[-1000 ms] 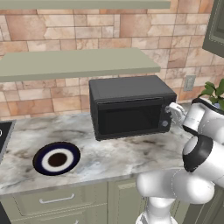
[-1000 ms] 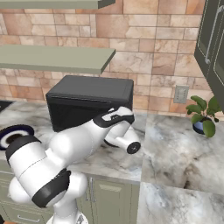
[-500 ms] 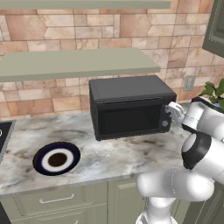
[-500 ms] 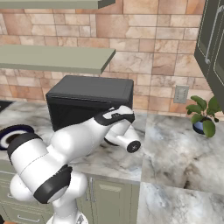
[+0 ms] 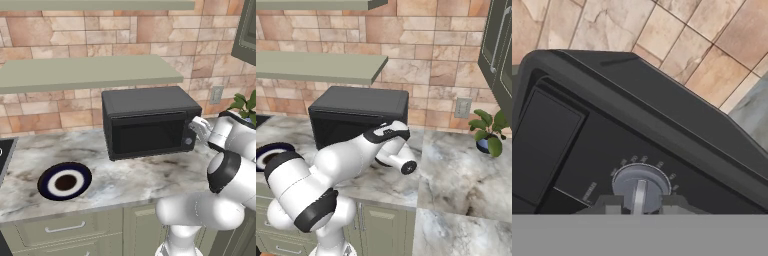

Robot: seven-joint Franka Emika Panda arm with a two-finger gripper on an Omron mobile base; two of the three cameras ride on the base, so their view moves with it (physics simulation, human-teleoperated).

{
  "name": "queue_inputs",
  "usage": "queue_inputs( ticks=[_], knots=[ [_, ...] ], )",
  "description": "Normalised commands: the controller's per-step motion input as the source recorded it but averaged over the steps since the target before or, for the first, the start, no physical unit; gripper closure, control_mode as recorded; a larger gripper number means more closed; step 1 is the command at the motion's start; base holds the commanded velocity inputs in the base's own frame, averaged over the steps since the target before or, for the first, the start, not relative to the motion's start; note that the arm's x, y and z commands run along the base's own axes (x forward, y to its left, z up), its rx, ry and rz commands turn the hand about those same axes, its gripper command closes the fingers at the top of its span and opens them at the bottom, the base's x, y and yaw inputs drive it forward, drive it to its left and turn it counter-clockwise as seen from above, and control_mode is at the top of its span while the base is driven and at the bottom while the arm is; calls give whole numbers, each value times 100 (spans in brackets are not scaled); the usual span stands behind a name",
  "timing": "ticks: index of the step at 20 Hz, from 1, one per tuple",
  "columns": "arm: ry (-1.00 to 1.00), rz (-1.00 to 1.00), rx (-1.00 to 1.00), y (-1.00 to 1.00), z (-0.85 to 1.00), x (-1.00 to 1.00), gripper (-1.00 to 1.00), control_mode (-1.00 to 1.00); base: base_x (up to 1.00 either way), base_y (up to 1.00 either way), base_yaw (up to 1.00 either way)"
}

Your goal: Pull the toaster oven rack outwards. Pick up the baguette from the plate and place it on the toaster oven rack. Close the toaster oven door fully and set the temperature to the lowest setting.

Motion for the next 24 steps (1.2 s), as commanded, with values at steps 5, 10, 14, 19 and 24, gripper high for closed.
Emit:
queue_inputs(
  ticks=[5, 10, 14, 19, 24],
  knots=[
    [0, 0, 0, 0, 0, 0, 100, -100, 0, 0, 0],
    [0, 0, -1, 0, 0, 0, 100, -100, 0, 0, 0],
    [-5, 6, -13, 0, 0, 0, 100, -100, 0, 0, 0],
    [-5, 12, -19, 0, -3, 0, 100, -100, 0, 0, 0],
    [-1, 15, -21, 0, -6, 0, 100, -100, 0, 0, 0]
  ],
)
